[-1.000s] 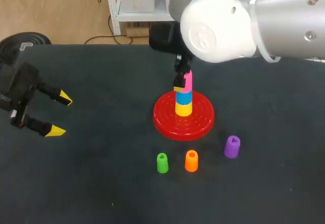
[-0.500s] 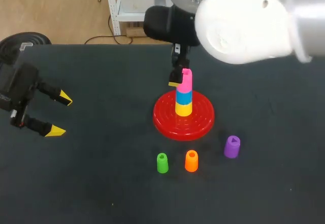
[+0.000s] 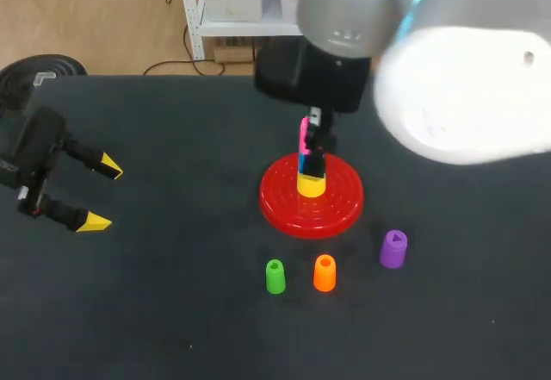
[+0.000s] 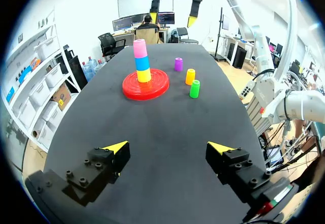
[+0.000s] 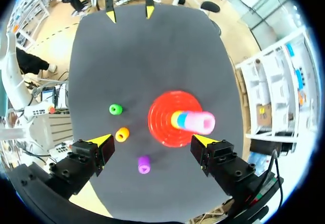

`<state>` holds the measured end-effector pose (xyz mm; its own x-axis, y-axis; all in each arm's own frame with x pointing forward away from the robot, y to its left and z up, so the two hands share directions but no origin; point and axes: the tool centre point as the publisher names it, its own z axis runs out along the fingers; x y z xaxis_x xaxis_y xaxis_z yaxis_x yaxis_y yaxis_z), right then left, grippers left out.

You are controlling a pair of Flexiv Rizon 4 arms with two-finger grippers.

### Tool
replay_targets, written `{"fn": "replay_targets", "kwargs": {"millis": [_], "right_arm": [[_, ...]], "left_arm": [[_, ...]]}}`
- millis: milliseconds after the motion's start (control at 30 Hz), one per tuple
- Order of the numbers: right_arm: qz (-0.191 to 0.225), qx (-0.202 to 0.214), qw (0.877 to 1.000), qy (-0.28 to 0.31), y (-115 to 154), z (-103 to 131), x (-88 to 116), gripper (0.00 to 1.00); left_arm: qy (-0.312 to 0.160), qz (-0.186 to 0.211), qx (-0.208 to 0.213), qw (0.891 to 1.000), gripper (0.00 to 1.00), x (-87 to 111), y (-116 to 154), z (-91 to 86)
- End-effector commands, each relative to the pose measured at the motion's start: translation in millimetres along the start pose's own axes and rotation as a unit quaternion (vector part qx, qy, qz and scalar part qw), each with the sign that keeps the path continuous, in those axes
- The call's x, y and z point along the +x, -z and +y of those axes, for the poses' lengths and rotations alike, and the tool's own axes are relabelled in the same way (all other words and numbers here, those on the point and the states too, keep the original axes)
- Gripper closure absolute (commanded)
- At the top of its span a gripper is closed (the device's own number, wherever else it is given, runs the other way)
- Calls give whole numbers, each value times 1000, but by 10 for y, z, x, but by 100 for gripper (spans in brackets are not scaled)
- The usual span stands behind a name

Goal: Pick up and stack the cylinders on the red base in this order: pink,purple,orange,green

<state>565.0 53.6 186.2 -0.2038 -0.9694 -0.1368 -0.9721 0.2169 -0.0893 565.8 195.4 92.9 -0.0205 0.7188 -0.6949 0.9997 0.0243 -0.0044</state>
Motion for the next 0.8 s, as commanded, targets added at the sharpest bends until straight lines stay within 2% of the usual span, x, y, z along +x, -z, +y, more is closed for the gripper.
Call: {"fn": "replay_targets", "kwargs": {"millis": [33, 300, 400, 533, 800], "right_arm": [[-19, 24, 999, -18, -19, 71, 278, 0], [-11, -2, 998, -57, -197, 75, 623, 0], [8, -13, 997, -69, -326, 88, 721, 0], [1, -30, 996, -84, -475, 130, 870, 0], [15, -55, 992, -111, -753, 159, 1131, 0]], "left_arm": [[-1, -1, 0, 1000, 0, 13, -3, 2], [-1, -1, 0, 1000, 0, 13, -3, 2], [-1, -1, 0, 1000, 0, 13, -3, 2], [-1, -1, 0, 1000, 0, 13, -3, 2], [-1, -1, 0, 1000, 0, 13, -3, 2]]}}
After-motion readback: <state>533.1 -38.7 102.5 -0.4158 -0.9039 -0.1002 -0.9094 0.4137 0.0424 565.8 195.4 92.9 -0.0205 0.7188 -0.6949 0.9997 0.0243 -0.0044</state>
